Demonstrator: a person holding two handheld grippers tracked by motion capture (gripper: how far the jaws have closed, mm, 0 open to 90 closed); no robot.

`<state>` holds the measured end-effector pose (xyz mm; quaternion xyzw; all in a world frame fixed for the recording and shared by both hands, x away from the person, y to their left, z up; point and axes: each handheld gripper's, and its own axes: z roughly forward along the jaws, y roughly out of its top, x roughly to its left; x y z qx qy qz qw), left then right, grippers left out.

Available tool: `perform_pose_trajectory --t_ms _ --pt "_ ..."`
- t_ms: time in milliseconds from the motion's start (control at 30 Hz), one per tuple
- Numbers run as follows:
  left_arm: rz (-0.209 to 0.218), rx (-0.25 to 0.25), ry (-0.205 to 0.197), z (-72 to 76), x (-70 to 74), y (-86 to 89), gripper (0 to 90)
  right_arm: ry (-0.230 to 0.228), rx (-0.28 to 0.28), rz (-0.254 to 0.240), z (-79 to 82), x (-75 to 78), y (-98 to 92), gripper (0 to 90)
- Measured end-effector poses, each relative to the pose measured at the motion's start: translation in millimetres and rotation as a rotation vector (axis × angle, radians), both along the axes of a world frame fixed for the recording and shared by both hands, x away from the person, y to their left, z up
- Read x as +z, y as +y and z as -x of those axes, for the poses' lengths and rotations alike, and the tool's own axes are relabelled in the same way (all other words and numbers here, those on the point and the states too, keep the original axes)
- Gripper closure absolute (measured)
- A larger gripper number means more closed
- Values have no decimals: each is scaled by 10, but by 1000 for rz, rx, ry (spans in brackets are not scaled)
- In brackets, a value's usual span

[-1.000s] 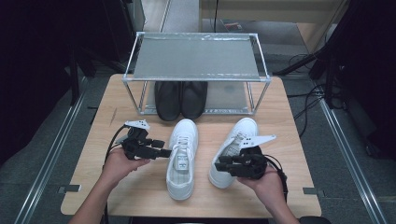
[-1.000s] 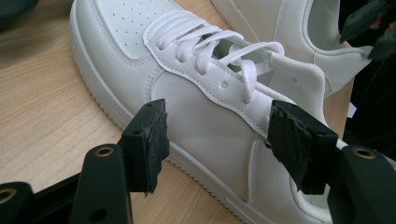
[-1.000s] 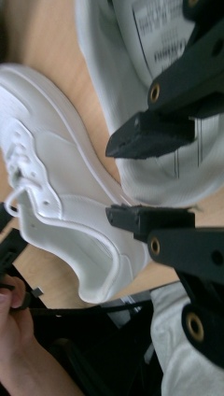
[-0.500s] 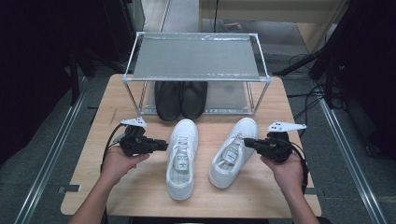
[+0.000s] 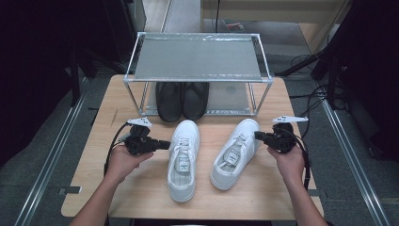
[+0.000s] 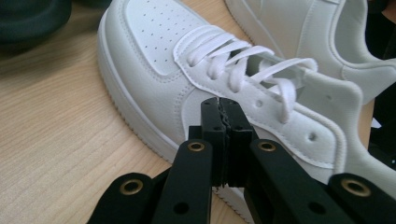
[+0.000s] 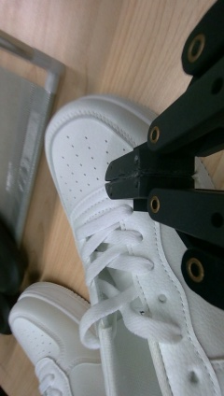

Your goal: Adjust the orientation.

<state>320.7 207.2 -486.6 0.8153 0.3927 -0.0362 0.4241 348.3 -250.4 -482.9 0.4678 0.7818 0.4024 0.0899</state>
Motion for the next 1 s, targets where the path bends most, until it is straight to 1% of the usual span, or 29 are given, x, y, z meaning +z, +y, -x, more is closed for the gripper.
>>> perform_pose_trajectory --t_ms 33,100,133,200,300,467,500,600,700,733,800,933,1000 --pt "-3 -4 8 -11 -13 5 897 2 -2 10 3 -16 31 900" --pt "-4 3 16 -26 -44 -1 875 -11 -5 31 10 -9 60 900" --pt "-4 2 19 -34 -61 0 871 -11 -9 31 13 -13 68 900" --pt "9 7 27 -44 -76 4 867 -16 -9 32 22 -22 73 900" --pt "14 12 27 -50 -81 2 868 -19 -10 37 24 -22 82 900" --pt "4 1 32 -47 -91 -22 867 -11 -3 15 0 -37 110 900" --pt "1 -2 32 -46 -92 -27 866 -16 3 14 -10 -39 121 900" --pt "-4 -3 30 -36 -88 -33 860 -5 28 0 -20 -42 179 900" --pt "-5 -10 33 -24 -91 -45 859 -24 36 24 -9 -37 271 900" --pt "-13 -14 30 -20 -91 -48 858 -24 41 22 -11 -39 287 900" --pt "-6 -16 30 -13 -91 -55 859 -16 59 7 -13 -48 330 900" --pt "-8 -24 30 -1 -88 -60 859 -18 79 12 -2 -46 451 900" --pt "-6 -19 29 9 -89 -66 859 -15 99 -1 -2 -55 507 900"
